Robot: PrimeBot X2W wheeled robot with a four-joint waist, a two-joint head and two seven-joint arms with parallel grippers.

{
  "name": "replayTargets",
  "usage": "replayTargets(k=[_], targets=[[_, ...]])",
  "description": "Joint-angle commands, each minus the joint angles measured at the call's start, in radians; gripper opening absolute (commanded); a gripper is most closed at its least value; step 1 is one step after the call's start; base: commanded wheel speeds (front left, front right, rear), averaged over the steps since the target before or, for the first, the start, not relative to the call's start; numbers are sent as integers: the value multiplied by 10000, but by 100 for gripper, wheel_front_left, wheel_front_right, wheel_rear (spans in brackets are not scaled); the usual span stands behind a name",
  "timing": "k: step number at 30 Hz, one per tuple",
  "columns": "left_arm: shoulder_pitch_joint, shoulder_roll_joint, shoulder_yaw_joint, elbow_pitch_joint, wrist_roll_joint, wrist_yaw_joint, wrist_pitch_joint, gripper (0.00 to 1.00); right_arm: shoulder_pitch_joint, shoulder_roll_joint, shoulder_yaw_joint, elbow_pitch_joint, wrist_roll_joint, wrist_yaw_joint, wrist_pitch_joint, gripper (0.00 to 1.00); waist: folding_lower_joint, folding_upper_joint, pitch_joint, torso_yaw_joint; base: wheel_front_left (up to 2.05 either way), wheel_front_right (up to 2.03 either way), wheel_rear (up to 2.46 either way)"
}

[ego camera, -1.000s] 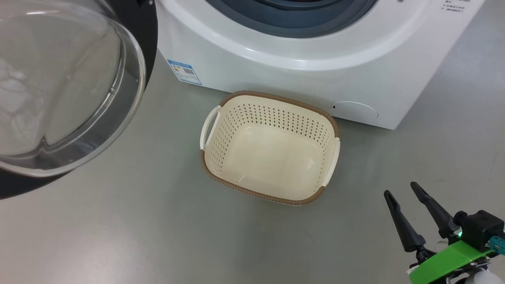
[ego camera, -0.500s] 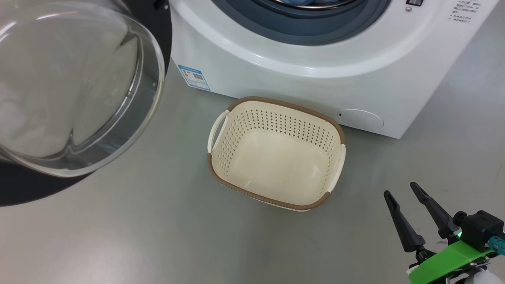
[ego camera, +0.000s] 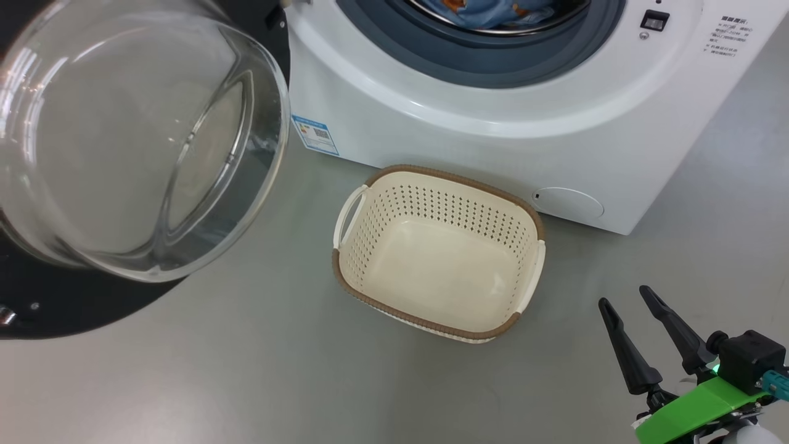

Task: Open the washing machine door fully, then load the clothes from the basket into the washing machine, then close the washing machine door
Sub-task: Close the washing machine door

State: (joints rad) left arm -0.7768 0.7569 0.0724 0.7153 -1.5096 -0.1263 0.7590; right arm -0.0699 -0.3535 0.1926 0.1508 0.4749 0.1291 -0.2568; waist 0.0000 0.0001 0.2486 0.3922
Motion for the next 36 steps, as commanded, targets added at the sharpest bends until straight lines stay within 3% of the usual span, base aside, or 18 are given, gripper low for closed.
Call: replayTargets(k=[1,21,36], targets=[[144,341,42,-430,-91,-44,335,0,65,-75,186,-208,-83,16,-49,100,0,-1,-56,11,0,0,0],[1211,555,-137,-2988,-815,-44,2068,0,366,128,29,-211,-114,16,-49,100,0,-1,-608,-97,0,0,0],[1772,55,-561,-5173,-1156,-44,3068,0,618,322,-130,-263,-130,16,-49,100,0,-1,-1007,-583,0,0,0]])
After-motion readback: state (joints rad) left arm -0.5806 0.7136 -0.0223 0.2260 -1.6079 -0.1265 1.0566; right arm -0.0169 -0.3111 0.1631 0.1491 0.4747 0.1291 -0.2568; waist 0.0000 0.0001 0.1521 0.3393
